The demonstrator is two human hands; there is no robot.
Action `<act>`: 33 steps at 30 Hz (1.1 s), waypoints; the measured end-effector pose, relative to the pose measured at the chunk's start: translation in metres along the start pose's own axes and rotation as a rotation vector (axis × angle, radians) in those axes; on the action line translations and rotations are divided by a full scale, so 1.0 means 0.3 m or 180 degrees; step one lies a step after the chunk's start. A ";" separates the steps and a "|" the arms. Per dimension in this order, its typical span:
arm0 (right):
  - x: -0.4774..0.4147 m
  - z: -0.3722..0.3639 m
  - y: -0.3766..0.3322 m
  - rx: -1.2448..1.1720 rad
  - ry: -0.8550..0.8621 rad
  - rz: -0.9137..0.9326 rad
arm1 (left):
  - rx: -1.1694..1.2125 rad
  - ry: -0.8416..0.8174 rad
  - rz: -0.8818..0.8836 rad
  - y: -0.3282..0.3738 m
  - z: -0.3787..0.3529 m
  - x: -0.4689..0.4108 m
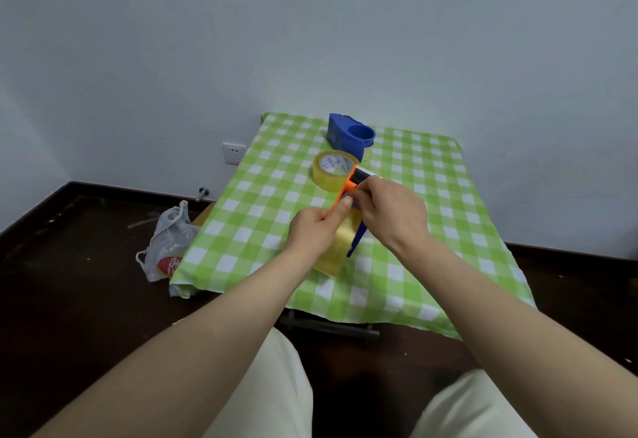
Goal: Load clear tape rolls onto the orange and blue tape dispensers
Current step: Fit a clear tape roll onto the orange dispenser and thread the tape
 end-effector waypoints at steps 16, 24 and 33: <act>0.004 0.047 -0.036 -0.0263 -0.0218 0.0108 | 0.0410 -0.0161 0.0157 -0.021 0.030 0.029; -0.047 0.061 0.011 -0.1377 -0.0309 -0.0456 | 0.0392 0.0111 0.0114 -0.044 0.023 0.031; -0.044 0.078 0.043 -0.2020 -0.0485 -0.0835 | 0.0506 0.0179 0.0208 -0.041 0.009 0.046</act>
Point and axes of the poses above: each hand's wrist, its own x-axis away from the middle knuckle, its own z-axis out of the back of the hand, y = z × x, the point moved 1 cm from there along -x, towards the middle knuckle, and after that the axes turned 7 degrees about -x, right-handed, at the moved point
